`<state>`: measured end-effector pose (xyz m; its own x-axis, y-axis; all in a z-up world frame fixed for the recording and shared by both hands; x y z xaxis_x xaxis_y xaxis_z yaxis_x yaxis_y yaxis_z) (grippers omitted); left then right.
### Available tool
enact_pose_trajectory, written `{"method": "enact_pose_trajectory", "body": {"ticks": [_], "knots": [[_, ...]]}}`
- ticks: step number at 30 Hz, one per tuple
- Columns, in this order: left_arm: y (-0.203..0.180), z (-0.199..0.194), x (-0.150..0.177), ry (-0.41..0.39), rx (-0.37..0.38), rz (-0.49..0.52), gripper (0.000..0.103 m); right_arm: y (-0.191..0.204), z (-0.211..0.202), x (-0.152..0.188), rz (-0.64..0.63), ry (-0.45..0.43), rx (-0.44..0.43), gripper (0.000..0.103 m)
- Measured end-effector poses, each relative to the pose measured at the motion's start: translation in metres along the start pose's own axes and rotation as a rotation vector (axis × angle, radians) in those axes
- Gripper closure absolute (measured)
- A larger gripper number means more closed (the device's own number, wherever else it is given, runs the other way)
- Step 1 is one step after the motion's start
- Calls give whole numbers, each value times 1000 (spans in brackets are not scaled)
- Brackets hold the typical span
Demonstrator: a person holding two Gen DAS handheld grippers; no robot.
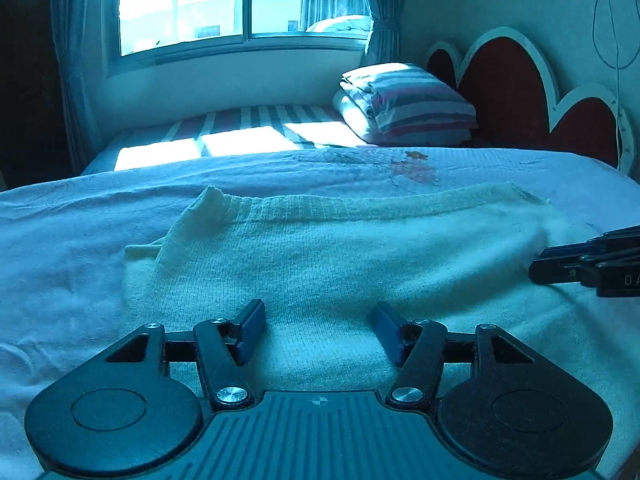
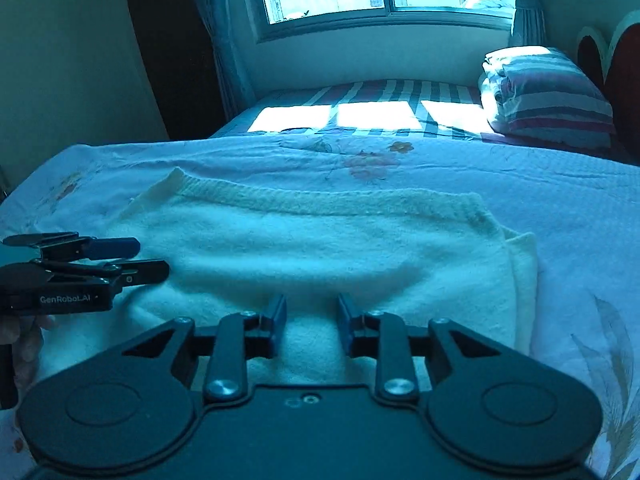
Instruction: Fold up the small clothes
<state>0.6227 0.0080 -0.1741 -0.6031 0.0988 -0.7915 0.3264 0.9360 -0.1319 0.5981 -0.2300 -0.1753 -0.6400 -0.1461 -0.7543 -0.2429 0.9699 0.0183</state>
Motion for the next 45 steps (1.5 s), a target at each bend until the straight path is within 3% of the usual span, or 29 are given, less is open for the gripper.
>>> {"method": "enact_pose_trajectory", "body": {"ticks": [5, 8, 12, 15, 18, 21, 23, 27, 30, 32, 36, 40, 45], "knots": [[37, -46, 12, 10, -92, -7, 43, -51, -14, 7, 119, 27, 88, 81], [42, -83, 21, -27, -77, -70, 43, -54, -44, 10, 129, -1, 97, 73], [3, -105, 34, -59, -9, -83, 43, -22, -76, 25, 129, -21, 19, 73], [-36, -94, 46, -18, 37, -27, 43, 22, -82, 42, 87, -3, -34, 73], [-52, -83, 63, 29, 18, -19, 43, 56, -78, 57, 64, 29, -59, 74], [-45, -88, 77, 43, -19, -24, 43, 67, -71, 69, -3, 52, 5, 72], [-33, -100, 83, 40, -49, -29, 43, 61, -76, 74, -28, 37, 58, 72], [-2, -123, 97, 39, -72, -27, 42, 7, -89, 85, 20, 42, 182, 74], [10, -134, 97, 40, -76, -23, 42, -28, -97, 94, 70, 55, 191, 75], [18, -142, 95, 36, -120, -30, 42, -35, -99, 91, 98, 67, 156, 75], [46, -150, 89, -18, -94, -147, 42, -34, -117, 78, 117, -10, 154, 67], [73, -132, 92, 7, 16, -363, 42, -17, -105, 67, 118, -19, 106, 67], [94, -119, 87, -27, 108, -510, 42, 6, -88, 64, 121, -14, 1, 69]]}}
Point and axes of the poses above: each gripper's, at about its wrist camera, not at the fingertips, and z roughly the way its jaws point, y to its left, x to its underside, the point moved 6 cm from there along z, roughly the way its jaws point, and after that the axes turned 11 degrees about x, right-handed, at the moved point
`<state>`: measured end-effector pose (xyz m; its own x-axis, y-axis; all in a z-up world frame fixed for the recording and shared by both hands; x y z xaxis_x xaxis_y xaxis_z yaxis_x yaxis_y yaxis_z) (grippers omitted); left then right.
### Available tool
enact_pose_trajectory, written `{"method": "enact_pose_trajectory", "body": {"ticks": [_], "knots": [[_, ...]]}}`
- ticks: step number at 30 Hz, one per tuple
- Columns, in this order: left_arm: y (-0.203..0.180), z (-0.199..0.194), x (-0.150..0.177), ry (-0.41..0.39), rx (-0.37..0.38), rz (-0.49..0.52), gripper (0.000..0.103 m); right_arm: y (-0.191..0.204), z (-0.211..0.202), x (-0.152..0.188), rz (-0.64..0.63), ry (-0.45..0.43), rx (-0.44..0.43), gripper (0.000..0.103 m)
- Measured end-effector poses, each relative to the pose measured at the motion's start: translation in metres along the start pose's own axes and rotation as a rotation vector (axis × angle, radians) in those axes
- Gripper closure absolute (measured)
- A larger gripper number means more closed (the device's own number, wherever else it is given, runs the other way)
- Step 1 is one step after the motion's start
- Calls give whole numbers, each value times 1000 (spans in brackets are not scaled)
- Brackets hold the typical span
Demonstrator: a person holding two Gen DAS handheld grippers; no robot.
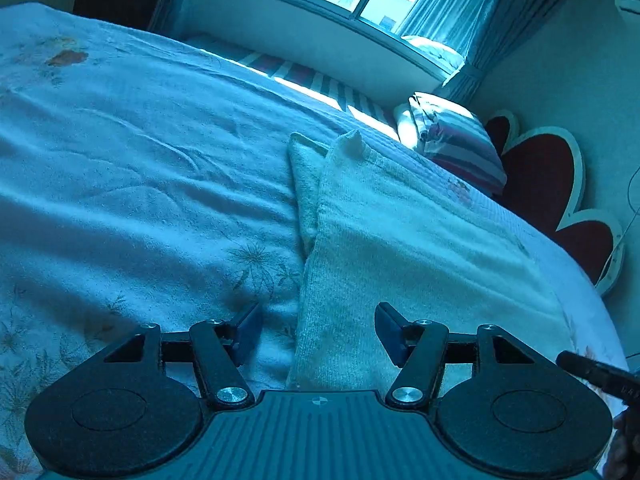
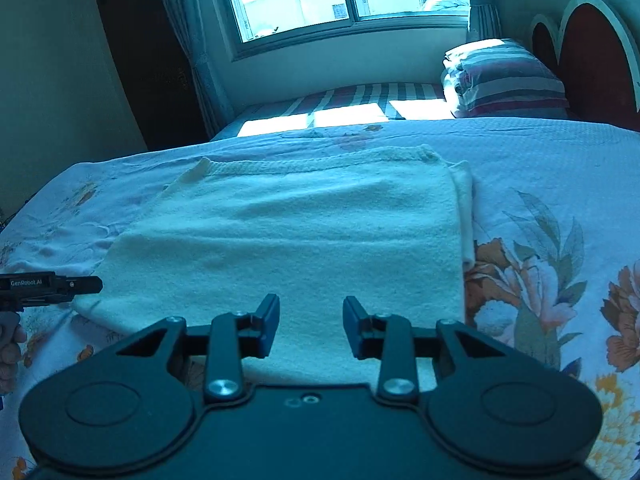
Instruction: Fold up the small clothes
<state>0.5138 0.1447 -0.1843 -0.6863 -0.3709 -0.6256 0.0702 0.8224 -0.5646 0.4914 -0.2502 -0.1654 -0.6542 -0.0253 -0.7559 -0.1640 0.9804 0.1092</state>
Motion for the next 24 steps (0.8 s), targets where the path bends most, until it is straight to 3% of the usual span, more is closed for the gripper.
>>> {"method": "enact_pose_trajectory", "body": {"ticks": [3, 5, 9, 13, 18, 21, 23, 24], "knots": [[4, -1, 6, 41, 60, -57, 42, 7, 14, 0, 4, 19, -26, 68], [11, -13, 19, 17, 104, -148, 42, 10, 18, -1, 24, 21, -45, 67], [27, -20, 40, -88, 181, -435, 42, 14, 14, 1, 44, 3, -25, 67], [24, -9, 47, -175, 190, -486, 42, 15, 8, 6, 77, 0, 17, 67], [8, 22, 38, -143, 192, -447, 42, 23, -2, 12, 73, -2, 76, 67], [5, 31, 37, -185, 171, -441, 43, 27, -2, 14, 70, -7, 102, 67], [4, 38, 39, -159, 156, -427, 85, 30, -1, 14, 56, -17, 120, 67], [8, 43, 43, -123, 158, -450, 96, 32, 0, 14, 51, -23, 125, 67]]}}
Point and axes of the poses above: each gripper's, at about its wrist camera, not at the fingertips, and z roughly the way its jaws point, y to its left, x to its underside, the point moved 6 cm from there along z, roughly the way its jaws point, and after that the axes turned 11 degrees about x, right-handed, at the moved point
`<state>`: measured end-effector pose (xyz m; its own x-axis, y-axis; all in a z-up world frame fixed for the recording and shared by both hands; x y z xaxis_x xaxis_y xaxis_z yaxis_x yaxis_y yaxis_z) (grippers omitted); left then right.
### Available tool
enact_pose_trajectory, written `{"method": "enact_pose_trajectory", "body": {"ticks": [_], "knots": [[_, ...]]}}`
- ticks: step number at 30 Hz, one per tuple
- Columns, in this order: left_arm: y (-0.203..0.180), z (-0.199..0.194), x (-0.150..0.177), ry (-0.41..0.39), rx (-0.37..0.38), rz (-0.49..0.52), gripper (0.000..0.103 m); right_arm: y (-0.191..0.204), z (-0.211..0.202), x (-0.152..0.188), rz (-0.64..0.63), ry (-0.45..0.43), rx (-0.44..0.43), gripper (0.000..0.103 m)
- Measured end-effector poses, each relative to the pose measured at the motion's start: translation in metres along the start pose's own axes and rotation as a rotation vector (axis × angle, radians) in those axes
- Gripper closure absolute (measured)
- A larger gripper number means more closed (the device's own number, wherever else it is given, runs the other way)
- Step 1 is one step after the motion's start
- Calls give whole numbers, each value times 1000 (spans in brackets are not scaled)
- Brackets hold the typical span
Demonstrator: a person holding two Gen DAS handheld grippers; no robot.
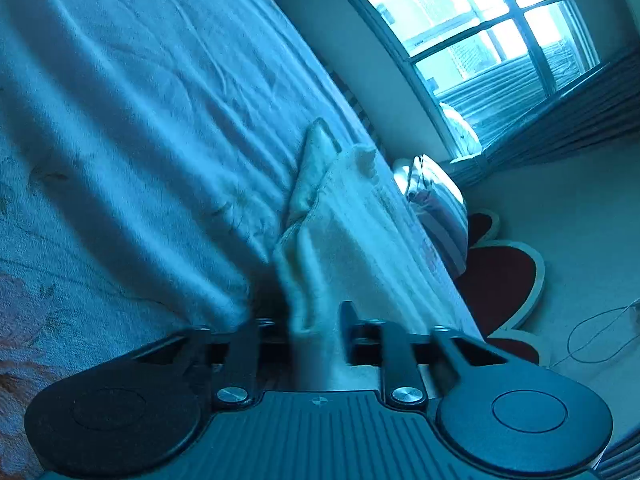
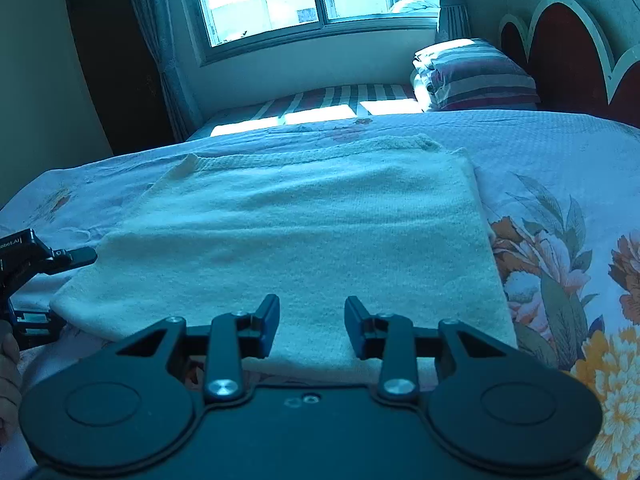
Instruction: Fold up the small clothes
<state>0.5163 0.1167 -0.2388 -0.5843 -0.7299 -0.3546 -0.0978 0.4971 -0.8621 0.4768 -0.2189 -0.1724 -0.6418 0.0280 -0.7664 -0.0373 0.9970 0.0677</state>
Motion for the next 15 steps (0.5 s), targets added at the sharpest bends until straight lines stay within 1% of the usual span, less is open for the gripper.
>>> {"method": "enact_pose_trajectory", "body": {"ticks": [2, 5, 6, 7, 8, 10, 12, 13, 14, 15], "knots": [[3, -1, -2, 3, 28, -3, 97, 5, 2, 1, -13, -5, 10, 68], [-2, -3, -10, 19, 38, 35, 96, 12, 7, -5, -40, -14, 13, 71], [-4, -2, -12, 25, 30, 45, 96, 13, 10, -8, -40, -17, 8, 76], [-4, -2, -15, 13, 21, 43, 96, 16, 15, -15, -44, -17, -8, 80], [-2, -3, -18, -11, 16, 31, 96, 19, 20, -21, -53, -20, -15, 81], [2, -1, -20, -28, 9, -9, 94, 24, 32, -33, -60, -30, -27, 85], [0, 3, -15, -35, -13, 23, 95, 27, 44, -40, -55, -24, -37, 88], [0, 2, -15, -43, -12, 18, 95, 29, 50, -42, -51, -18, -50, 92], [0, 1, -16, -59, -7, 0, 95, 32, 55, -43, -48, -14, -63, 93], [-1, -1, -16, -86, -8, -2, 96, 34, 59, -42, -48, -7, -71, 95]]}}
Point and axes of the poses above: each gripper's, at about its wrist camera, not at the fingertips, and z roughly the way its jaws point, y to its left, x to its underside, the point moved 6 cm from there along z, roughly the way its jaws point, and after that the axes turned 11 degrees about x, right-handed, at the moved point
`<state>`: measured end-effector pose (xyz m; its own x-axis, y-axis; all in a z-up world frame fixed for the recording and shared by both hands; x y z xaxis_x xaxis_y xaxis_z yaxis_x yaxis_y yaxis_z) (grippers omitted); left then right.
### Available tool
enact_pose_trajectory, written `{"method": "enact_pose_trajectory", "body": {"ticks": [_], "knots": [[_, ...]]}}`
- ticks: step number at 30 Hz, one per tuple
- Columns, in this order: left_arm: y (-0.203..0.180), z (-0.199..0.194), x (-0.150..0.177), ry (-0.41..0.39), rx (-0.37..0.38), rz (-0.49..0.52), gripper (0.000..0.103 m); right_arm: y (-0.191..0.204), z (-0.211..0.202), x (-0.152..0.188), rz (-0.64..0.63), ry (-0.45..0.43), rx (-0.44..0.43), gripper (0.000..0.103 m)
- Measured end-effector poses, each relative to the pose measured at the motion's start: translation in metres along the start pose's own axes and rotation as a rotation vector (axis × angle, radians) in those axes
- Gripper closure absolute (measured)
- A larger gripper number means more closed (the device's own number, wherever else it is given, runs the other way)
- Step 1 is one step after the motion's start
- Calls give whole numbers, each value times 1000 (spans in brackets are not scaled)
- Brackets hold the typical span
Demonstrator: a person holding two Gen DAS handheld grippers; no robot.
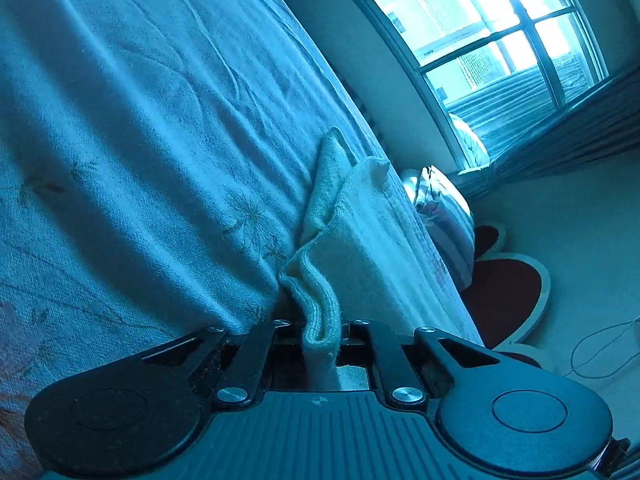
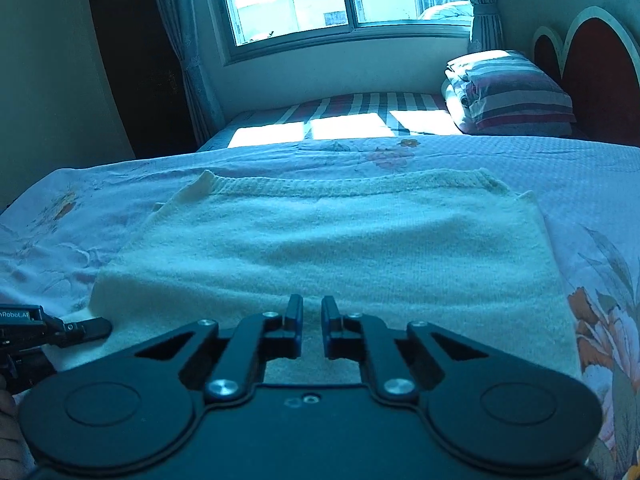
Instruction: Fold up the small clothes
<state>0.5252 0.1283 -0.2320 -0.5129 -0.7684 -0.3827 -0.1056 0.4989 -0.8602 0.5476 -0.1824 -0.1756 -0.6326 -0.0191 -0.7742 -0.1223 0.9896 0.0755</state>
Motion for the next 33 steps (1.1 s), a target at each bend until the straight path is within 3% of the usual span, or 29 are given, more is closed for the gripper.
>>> {"method": "enact_pose_trajectory", "body": {"ticks": [4, 8, 11, 17, 21, 23, 24, 26, 28, 30, 31, 32, 33], "knots": [[-28, -10, -4, -40, 64, 88, 97, 7, 13, 15, -25, 39, -14, 98], [-82, 0, -12, 6, 110, 217, 97, -6, 14, 21, 78, 36, -67, 101], [-127, 13, -6, 41, 96, 356, 97, -13, 14, 24, 119, 28, -104, 102], [-197, 49, 31, 90, 86, 579, 97, -32, 14, 26, 248, 69, -185, 103], [-247, 90, 80, 225, 132, 736, 97, -45, 12, 32, 335, 99, -251, 103], [-265, 108, 115, 306, 155, 818, 97, -68, 2, 33, 435, 89, -267, 103], [-268, 116, 132, 346, 151, 836, 97, -88, -8, 33, 502, 57, -261, 98], [-268, 126, 163, 406, 125, 860, 97, -134, -20, 43, 605, 68, -196, 102], [-261, 136, 186, 456, 89, 881, 96, -178, -36, 54, 654, 70, -150, 102], [-252, 137, 205, 480, 51, 923, 96, -210, -55, 62, 653, 51, -83, 90], [-250, 137, 210, 481, 39, 933, 96, -224, -62, 66, 654, 48, -78, 90], [-252, 136, 212, 473, 36, 939, 93, -235, -68, 69, 671, 41, -85, 90], [-255, 134, 216, 481, 46, 944, 67, -243, -74, 72, 682, 29, -76, 87]]}}
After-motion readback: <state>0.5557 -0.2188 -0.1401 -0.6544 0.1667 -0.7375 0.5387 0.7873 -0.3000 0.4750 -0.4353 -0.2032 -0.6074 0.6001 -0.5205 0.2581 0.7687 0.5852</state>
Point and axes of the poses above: each gripper's, at about its wrist camera, not at the fingertips, and z roughly the way its jaws point, y to its left, x to its underside, the point moved 6 cm from there along z, roughly the way its jaws point, and after that the axes turned 11 degrees about x, right-handed, at the moved point
